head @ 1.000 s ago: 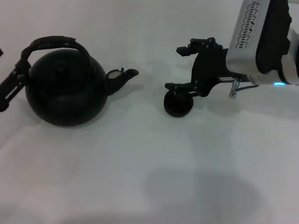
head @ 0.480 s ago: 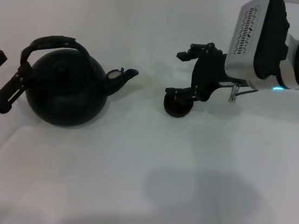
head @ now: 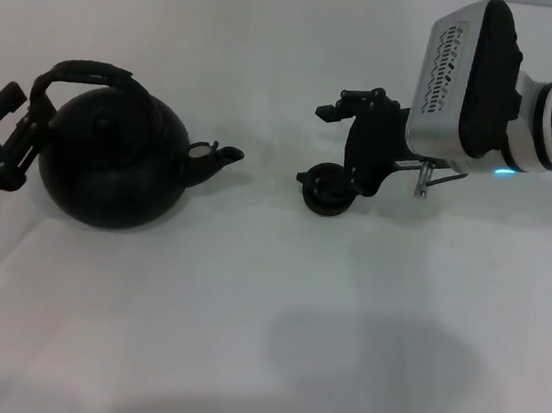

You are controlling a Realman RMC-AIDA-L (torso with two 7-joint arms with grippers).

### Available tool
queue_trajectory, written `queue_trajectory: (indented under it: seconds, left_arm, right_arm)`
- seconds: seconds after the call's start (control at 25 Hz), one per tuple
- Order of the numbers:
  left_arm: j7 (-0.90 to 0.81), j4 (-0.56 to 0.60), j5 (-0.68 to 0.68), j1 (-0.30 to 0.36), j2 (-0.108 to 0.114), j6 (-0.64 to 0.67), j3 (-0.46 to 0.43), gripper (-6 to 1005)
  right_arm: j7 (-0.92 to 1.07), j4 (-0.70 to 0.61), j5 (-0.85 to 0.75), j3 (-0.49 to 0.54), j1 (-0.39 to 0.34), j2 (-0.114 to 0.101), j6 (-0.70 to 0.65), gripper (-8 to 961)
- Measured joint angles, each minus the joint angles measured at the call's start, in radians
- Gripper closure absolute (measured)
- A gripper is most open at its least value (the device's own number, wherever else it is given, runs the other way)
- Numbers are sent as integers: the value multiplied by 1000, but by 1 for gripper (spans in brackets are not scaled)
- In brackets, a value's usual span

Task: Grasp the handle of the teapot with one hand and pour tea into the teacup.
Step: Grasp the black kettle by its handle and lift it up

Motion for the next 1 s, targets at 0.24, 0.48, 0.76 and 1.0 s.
queue_trajectory:
  seconds: [0.24, 0.48, 0.76, 1.0]
  left_arm:
    - [-19, 1, 5, -22, 4, -23, 0, 619]
    - [-19, 3, 19, -33, 7, -31, 2, 619]
    - [-20, 4, 27, -33, 4, -54, 3, 620]
    - [-48, 6, 24, -35, 7, -71, 1, 679]
  right_arm:
    - [-2, -4, 9, -5, -1, 0, 0, 88]
    - [-2, -4, 9, -5, -1, 1, -2, 88]
    - [-4, 0, 9, -5, -7, 2, -16, 89]
    - [-4, 1, 17, -5, -12, 2, -17, 89]
